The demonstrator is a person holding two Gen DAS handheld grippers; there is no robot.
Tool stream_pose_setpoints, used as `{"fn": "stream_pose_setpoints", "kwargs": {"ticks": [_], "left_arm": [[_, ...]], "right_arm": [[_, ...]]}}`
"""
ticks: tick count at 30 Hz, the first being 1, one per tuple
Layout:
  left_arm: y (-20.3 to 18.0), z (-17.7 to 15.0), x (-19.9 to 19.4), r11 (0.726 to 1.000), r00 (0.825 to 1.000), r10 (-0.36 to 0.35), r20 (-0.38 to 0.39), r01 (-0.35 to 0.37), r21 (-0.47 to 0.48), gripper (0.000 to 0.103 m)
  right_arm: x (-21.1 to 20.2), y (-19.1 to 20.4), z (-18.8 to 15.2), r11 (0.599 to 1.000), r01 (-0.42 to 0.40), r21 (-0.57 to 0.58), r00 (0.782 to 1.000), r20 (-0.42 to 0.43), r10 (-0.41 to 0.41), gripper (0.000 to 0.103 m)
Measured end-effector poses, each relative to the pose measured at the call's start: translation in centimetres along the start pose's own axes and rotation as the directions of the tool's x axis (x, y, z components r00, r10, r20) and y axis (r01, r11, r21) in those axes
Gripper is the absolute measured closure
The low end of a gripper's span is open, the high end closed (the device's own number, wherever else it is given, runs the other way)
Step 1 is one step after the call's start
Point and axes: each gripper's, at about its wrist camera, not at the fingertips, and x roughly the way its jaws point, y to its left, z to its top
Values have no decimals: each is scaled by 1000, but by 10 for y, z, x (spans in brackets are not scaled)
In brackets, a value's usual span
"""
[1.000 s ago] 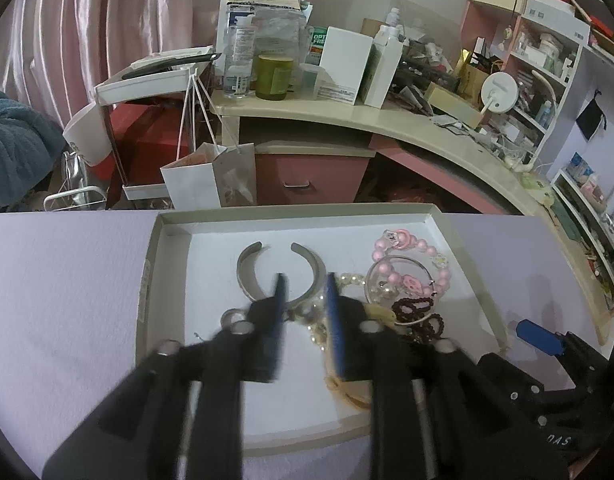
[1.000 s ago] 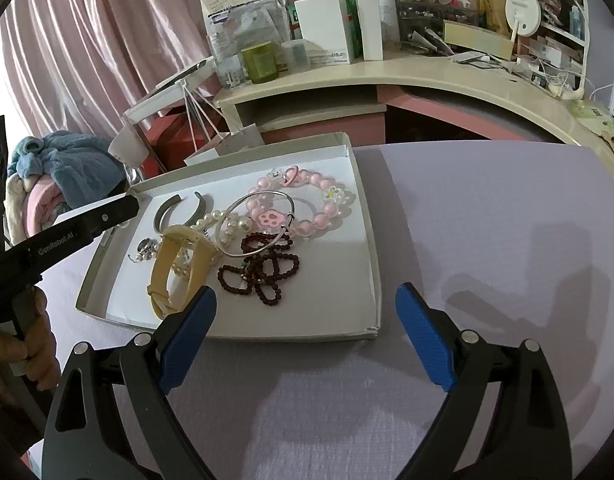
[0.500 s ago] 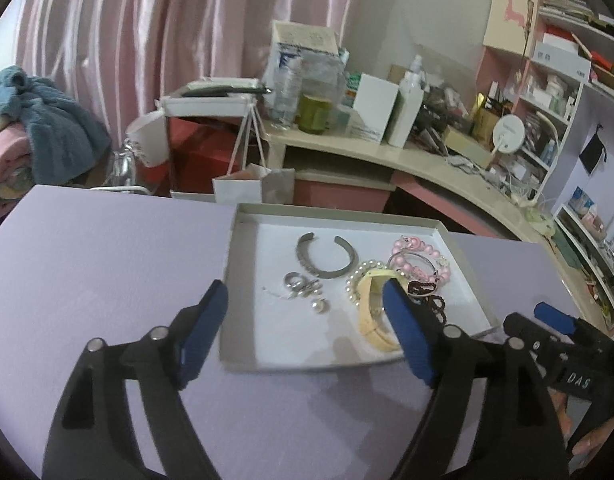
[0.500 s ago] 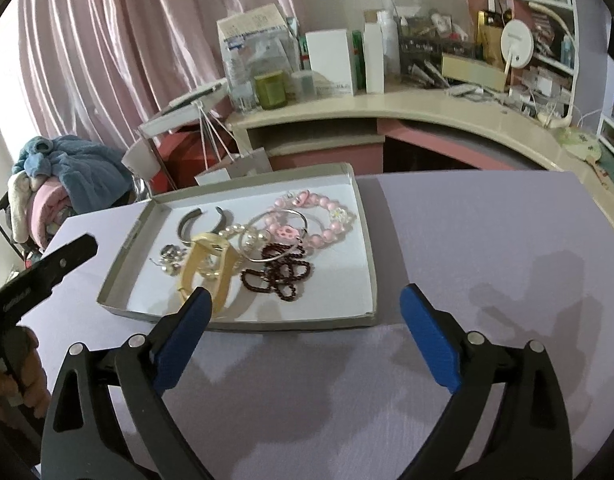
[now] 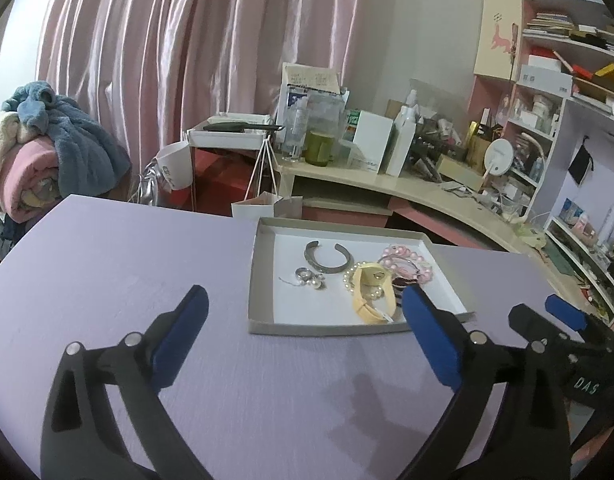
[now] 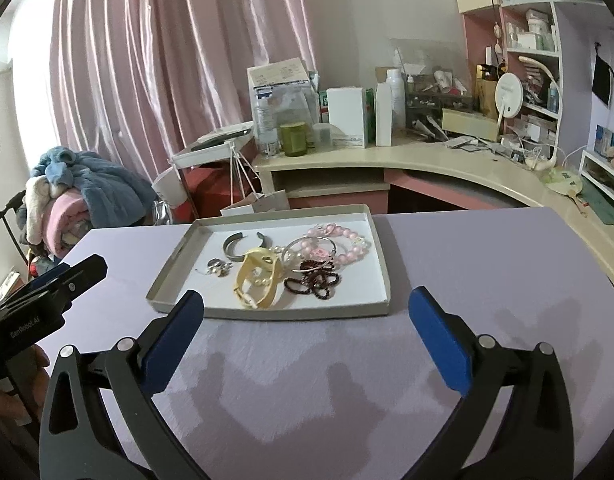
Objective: Organize jewelry
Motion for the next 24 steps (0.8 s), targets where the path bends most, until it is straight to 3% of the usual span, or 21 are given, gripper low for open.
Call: {"fn": "stream_pose_setpoints", "kwargs": {"ticks": [8,18,24], "left_arm": [[4,-17,-18,999,999,-2,47,4,-48,3],[-11,-36,-18,999,999,-9,50,6,51,3],[-7,-42,-16,999,999,-10,37,8,43,3]], "right_arm": [[-7,10,-17,1000,-5,-6,999,36,5,1],[-3,16,-32,999,25,-35,998,57,-22,1],[2,9,-32,1000,18,10,999,41,-18,1]]}}
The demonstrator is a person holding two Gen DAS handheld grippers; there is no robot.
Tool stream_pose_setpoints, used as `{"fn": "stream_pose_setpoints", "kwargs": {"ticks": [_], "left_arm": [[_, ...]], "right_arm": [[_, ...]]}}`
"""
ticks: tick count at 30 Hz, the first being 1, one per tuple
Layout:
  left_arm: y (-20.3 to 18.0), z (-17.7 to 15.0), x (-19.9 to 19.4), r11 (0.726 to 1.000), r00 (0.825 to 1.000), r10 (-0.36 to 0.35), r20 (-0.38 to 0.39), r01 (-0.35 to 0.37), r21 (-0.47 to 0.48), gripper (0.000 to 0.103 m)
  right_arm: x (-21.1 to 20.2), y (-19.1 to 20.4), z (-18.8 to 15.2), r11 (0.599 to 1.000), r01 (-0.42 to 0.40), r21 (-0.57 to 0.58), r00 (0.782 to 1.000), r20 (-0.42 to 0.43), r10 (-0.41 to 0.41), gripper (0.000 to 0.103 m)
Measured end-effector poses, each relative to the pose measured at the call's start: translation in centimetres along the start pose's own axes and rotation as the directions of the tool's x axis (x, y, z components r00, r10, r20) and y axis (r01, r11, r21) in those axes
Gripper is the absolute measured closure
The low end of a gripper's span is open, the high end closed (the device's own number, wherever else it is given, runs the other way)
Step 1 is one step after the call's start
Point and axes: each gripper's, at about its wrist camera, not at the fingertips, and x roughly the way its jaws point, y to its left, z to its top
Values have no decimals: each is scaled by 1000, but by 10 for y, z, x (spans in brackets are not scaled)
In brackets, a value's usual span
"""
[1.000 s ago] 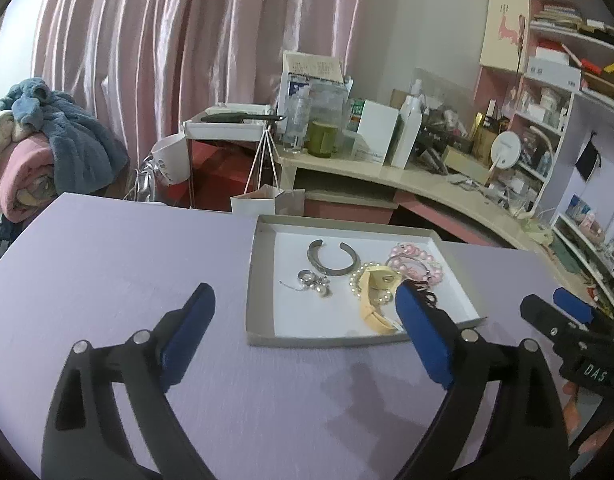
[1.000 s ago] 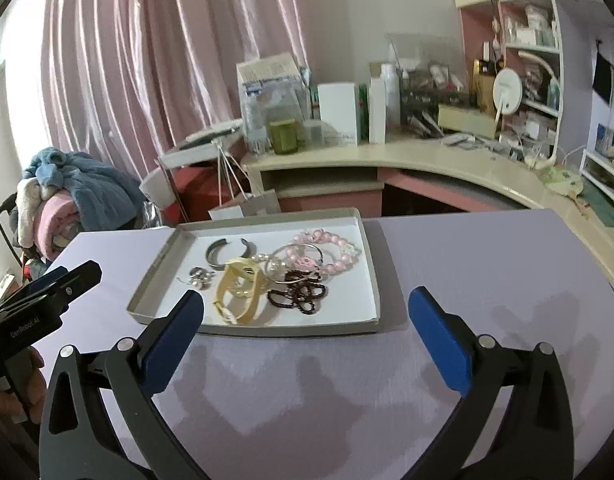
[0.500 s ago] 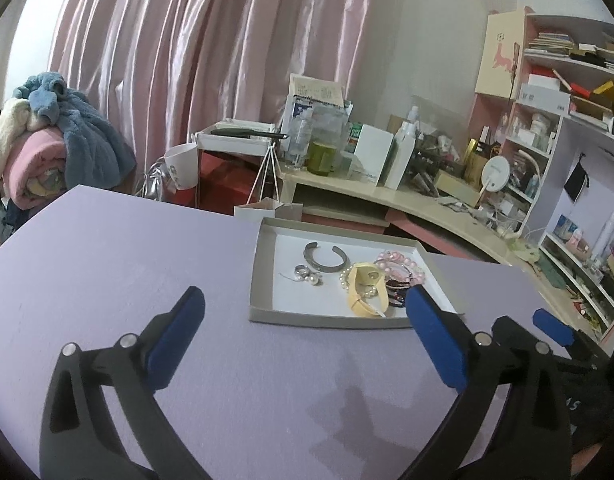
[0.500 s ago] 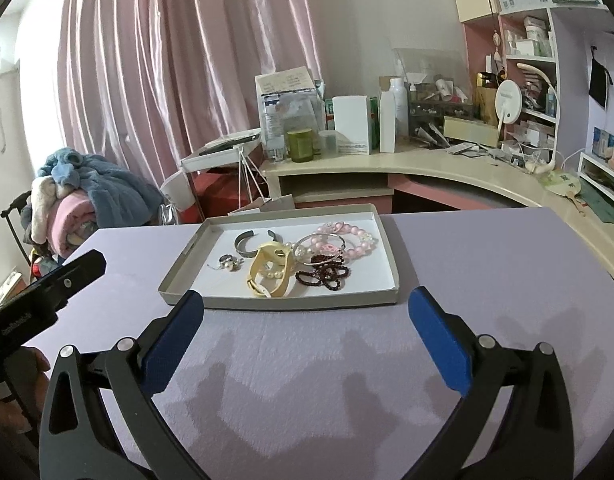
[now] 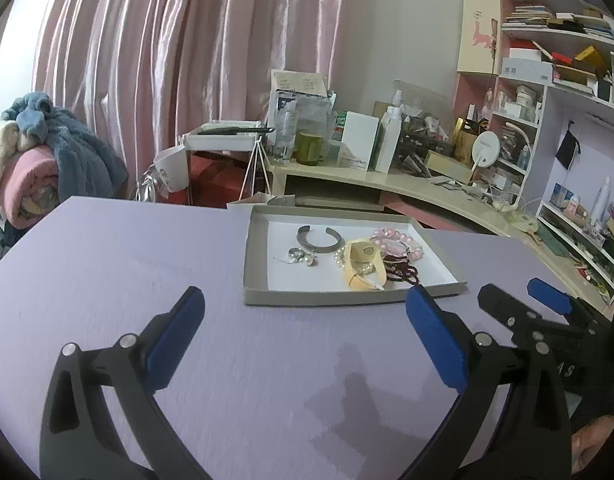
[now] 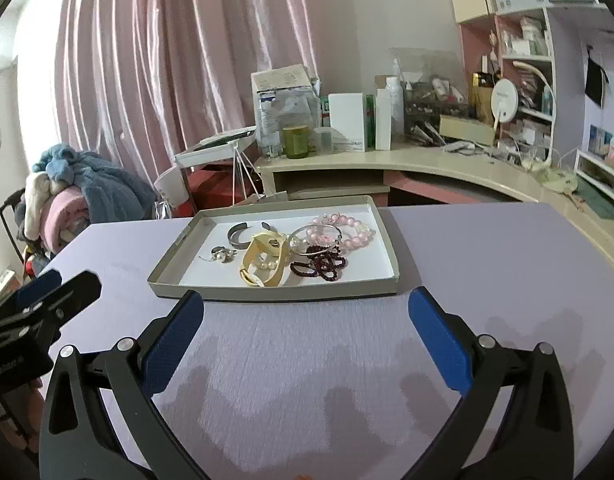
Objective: Organize jewelry
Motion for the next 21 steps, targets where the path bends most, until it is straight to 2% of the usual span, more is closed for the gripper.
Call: {"fn": "stream_pose_setpoints", "kwargs": {"ticks": [7,14,21], "left_arm": [[1,-3,4,1000,1000,-5,-8,5,-4,3],[-1,-1,6,1000,1000,-17,26,17,9,3],[-1,-2,9,1000,1000,-16,27,15,11,2]], "right_arm": [[3,3,1,1000,-12,-10,1000,-6,12,1],[3,3,1,1000,-15,-10,1000,5,15,1],[6,2,1,1000,-11,-5,1000,3,11,1]]}}
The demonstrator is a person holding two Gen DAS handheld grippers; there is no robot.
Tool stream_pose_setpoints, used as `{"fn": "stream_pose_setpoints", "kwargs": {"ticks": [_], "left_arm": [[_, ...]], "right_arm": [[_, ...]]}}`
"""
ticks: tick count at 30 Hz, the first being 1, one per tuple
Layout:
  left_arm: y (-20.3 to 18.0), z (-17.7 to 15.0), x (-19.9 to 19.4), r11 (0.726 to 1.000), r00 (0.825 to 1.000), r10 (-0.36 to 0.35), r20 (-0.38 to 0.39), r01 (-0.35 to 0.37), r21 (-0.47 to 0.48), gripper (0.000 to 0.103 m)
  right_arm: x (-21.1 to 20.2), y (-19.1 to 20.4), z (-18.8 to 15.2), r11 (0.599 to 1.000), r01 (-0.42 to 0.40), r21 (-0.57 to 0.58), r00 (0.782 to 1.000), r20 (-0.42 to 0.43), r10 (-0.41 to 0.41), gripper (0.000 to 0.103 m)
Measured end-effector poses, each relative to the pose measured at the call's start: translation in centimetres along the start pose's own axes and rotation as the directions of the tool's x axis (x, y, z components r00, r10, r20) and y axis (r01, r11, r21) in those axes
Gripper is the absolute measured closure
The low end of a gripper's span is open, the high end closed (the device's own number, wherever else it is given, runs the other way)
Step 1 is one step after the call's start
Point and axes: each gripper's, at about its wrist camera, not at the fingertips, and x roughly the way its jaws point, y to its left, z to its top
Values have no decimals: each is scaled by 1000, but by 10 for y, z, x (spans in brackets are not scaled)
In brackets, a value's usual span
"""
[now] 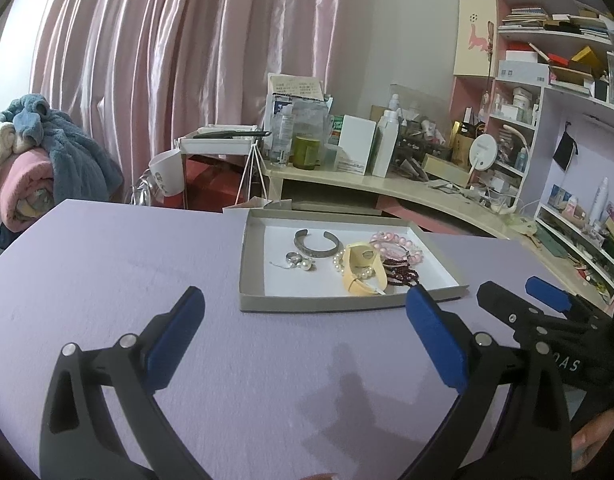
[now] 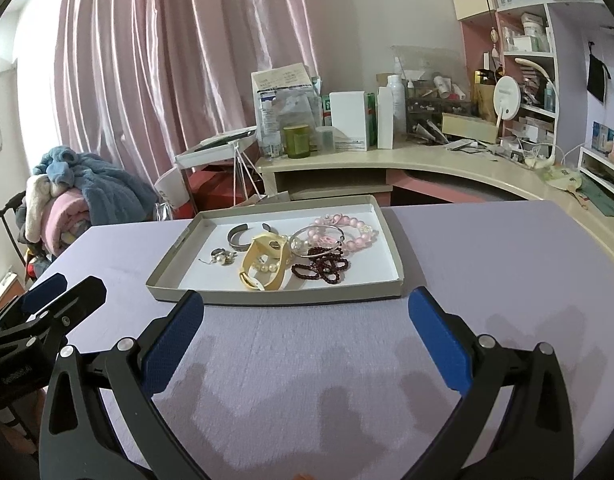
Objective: Organize jewelry
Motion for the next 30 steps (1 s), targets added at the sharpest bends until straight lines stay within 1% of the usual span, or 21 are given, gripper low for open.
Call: {"fn": "stream_pose_setpoints", "kwargs": {"ticks": [10,17,26,30], "left_arm": [[0,0,1,1000,1000,-6,5,6,5,3],[-3,-1,3,999,999,-34,-1,34,9,3],[-5,-1,2,999,999,-41,-4,41,16,2],[-6,0,2,998,998,-55,-5,55,17,2]], "right_arm": [[2,0,-1,1000,-13,1,1000,1,13,1],[2,1,-2,1000,-15,4,1000,2,15,1],[2,1,-1,1000,-15,5,1000,2,15,1],[2,1,-1,1000,-15,5,1000,3,15,1]]}}
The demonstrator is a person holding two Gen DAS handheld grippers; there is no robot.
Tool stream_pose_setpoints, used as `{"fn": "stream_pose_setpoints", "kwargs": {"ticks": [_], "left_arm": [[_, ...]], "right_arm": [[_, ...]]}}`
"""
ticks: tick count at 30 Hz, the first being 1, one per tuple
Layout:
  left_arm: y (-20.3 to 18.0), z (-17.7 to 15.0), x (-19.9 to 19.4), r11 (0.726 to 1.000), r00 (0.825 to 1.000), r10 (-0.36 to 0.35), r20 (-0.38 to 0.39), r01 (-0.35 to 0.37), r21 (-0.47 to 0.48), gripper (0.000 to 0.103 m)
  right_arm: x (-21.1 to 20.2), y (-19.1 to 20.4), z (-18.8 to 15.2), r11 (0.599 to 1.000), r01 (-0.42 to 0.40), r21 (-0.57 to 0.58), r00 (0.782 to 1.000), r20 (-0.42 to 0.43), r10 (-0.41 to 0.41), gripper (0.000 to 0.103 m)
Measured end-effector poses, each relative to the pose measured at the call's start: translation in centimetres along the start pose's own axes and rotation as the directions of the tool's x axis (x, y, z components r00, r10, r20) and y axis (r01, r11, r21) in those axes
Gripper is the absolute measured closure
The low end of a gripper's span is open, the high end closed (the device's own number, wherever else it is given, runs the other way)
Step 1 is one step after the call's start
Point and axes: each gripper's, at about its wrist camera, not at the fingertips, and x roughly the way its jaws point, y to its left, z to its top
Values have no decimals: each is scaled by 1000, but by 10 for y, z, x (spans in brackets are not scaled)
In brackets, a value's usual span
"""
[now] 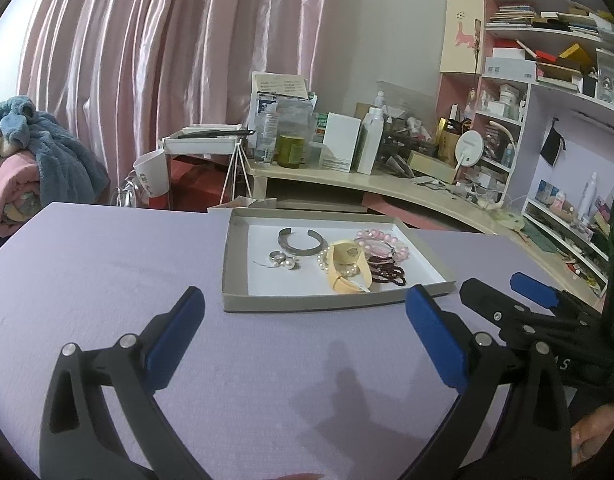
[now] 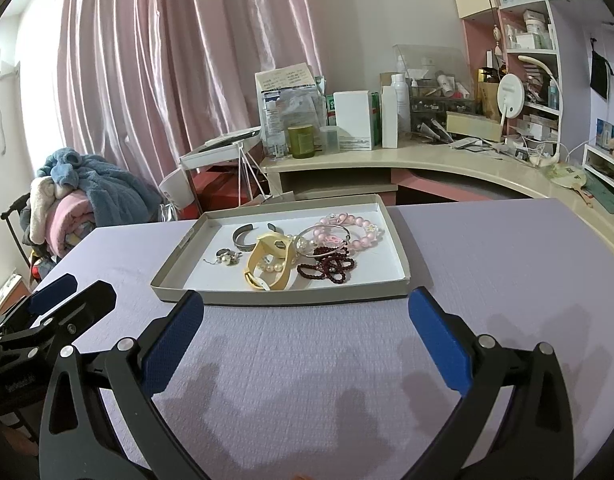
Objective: Organize jewelry
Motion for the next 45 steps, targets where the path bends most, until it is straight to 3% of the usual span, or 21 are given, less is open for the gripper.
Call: {"fn": "stream_pose_setpoints", "kwargs": {"ticks": [45], "left_arm": [[5,3,7,1000,1000,2,0,-2,11,3]], "right_arm": [[-1,5,-1,1000,1,-2,1000,9,-1,1]]}}
